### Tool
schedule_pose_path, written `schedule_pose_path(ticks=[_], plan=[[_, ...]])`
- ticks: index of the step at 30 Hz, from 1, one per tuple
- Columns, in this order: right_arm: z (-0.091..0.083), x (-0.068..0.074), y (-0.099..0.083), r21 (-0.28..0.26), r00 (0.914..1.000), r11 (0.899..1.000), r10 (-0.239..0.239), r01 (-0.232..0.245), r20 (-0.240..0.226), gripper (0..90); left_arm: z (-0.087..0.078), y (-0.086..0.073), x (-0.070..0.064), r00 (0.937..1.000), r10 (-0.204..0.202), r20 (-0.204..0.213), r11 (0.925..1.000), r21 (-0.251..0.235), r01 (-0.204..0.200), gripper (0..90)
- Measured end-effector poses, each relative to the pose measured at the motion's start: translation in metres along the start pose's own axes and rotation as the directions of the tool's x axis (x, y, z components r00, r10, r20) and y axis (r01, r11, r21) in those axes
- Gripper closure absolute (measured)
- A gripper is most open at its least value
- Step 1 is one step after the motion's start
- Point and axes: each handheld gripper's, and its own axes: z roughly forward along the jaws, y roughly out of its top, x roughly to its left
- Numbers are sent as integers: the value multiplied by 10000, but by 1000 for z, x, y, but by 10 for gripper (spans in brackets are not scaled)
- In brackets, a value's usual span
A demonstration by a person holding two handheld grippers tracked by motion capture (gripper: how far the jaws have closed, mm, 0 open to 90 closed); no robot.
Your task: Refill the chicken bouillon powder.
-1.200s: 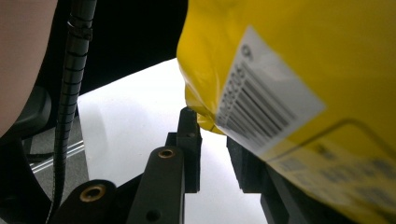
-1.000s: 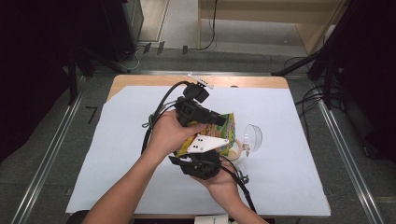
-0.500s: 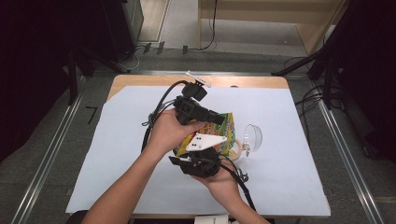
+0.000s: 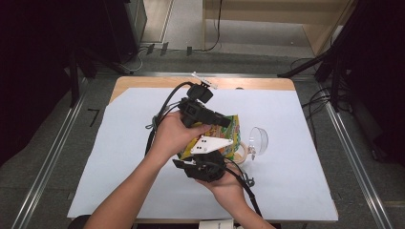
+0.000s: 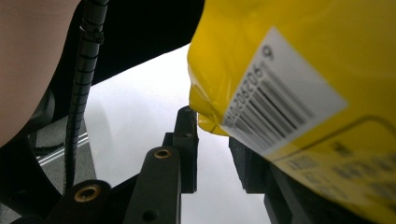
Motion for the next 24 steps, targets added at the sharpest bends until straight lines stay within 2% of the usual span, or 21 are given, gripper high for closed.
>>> schedule_pose_path(ticks=[4, 6, 7, 8, 13, 24], plan=[[-1, 1, 0, -47, 10000, 10000, -38, 38, 24, 747, -1, 0, -2, 10000, 40, -53, 10000, 26, -40, 722], [-1, 2, 0, -57, 9997, 9997, -221, 222, 130, 745, -1, 0, -3, 10000, 25, -72, 10000, 56, -25, 721], [-1, 3, -1, -62, 9982, 9987, -507, 509, 318, 745, -1, 0, -3, 9999, 56, -112, 9999, 90, -55, 721], [-1, 4, -1, -9, 9976, 9982, -601, 602, 355, 746, -1, 0, -3, 9999, 42, -94, 10000, 76, -41, 720], [-1, 2, -2, -203, 9980, 9981, -568, 574, 258, 747, -1, 0, -4, 9999, 84, -138, 9999, 89, -83, 718], [-1, 1, -3, -205, 9997, 9994, -261, 261, 11, 747, 1, 0, -4, 9999, 95, -106, 9999, 114, -94, 719]])
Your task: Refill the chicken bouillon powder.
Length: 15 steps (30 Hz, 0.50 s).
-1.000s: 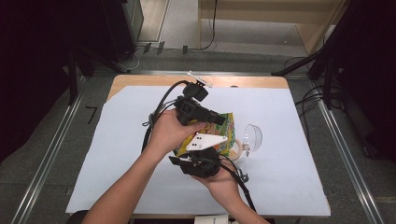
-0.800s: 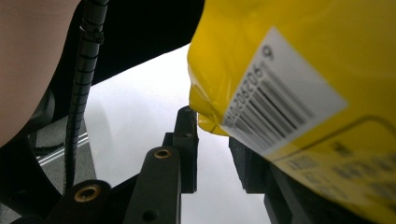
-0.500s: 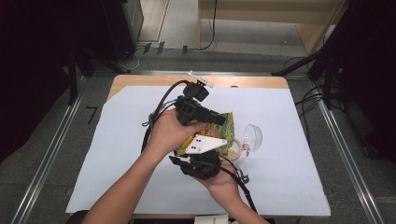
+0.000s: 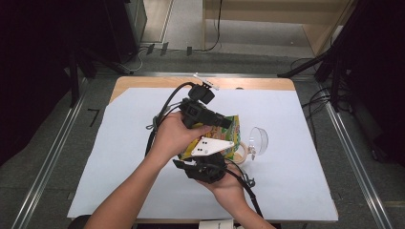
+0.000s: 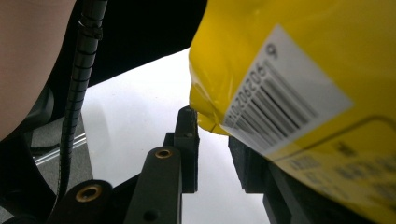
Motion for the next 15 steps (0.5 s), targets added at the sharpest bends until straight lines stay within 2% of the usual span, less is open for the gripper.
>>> schedule_pose_path(ticks=[15], plan=[[1, 0, -3, -53, 9999, 9999, 112, -112, -23, 751, 3, 0, -3, 9999, 135, -35, 9999, 101, -135, 724]])
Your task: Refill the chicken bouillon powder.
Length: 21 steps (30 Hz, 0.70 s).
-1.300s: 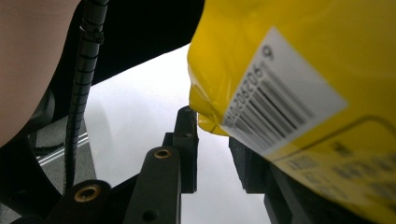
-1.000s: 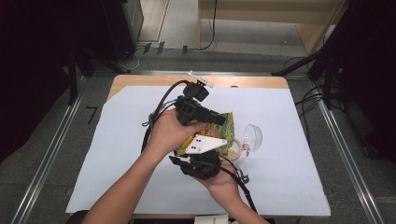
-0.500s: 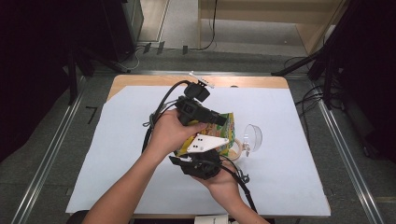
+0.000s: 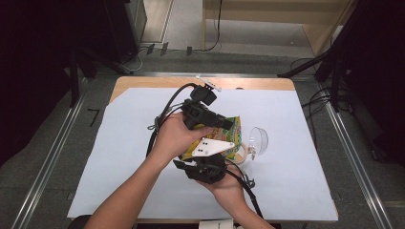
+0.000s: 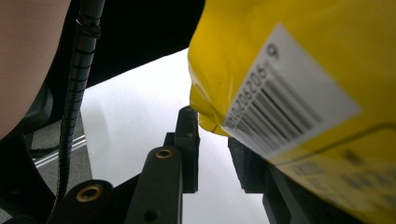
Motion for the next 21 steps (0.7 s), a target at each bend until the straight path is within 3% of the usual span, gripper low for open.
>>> schedule_pose_path(ticks=[14, 21], plan=[[0, 0, 1, -72, 9999, 9999, -117, 117, 69, 756, -1, 0, -2, 9999, 85, -70, 10000, -50, -86, 721], [0, -2, 4, 92, 10000, 9999, 51, -51, 27, 758, 1, 6, 7, 9992, -283, 294, 9995, 121, 279, 722]])
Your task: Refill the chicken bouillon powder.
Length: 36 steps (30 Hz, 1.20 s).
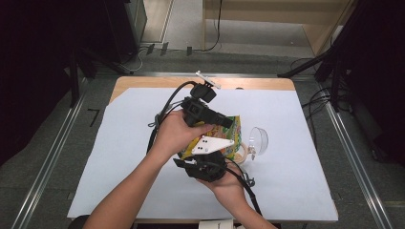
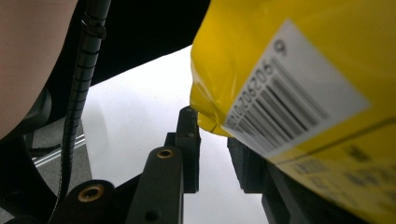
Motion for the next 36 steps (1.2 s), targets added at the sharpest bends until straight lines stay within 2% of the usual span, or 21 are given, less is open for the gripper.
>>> schedule_pose_path(ticks=[8, 12, 17, 26, 29, 32, 36], plan=[[1, -2, 4, 17, 10000, 10000, 61, -61, -11, 754, -1, 3, 3, 10000, -36, 57, 9999, 122, 35, 722], [1, -1, 3, 138, 10000, 9999, 24, -24, -3, 753, -1, -1, 4, 9999, -85, 146, 10000, -22, 86, 721], [4, 0, 1, 182, 9999, 9997, -131, 131, -14, 739, -3, -4, 5, 9999, -76, 86, 9999, -104, 77, 722], [4, 0, 0, 10, 10000, 10000, -96, 96, 7, 738, -3, -4, -1, 9996, 145, -223, 9998, -155, -148, 725], [3, 0, 0, 54, 10000, 10000, -47, 47, -38, 741, -2, -4, 1, 10000, 19, -70, 9998, -180, -21, 725], [1, -1, 1, 163, 9988, 9988, -467, 465, 109, 758, -4, -3, 4, 9995, -156, 282, 9995, -255, 163, 722], [1, -2, 4, 195, 9991, 9989, -429, 429, 7, 749, -5, -1, 4, 9997, -215, 126, 9996, -204, 218, 724]])
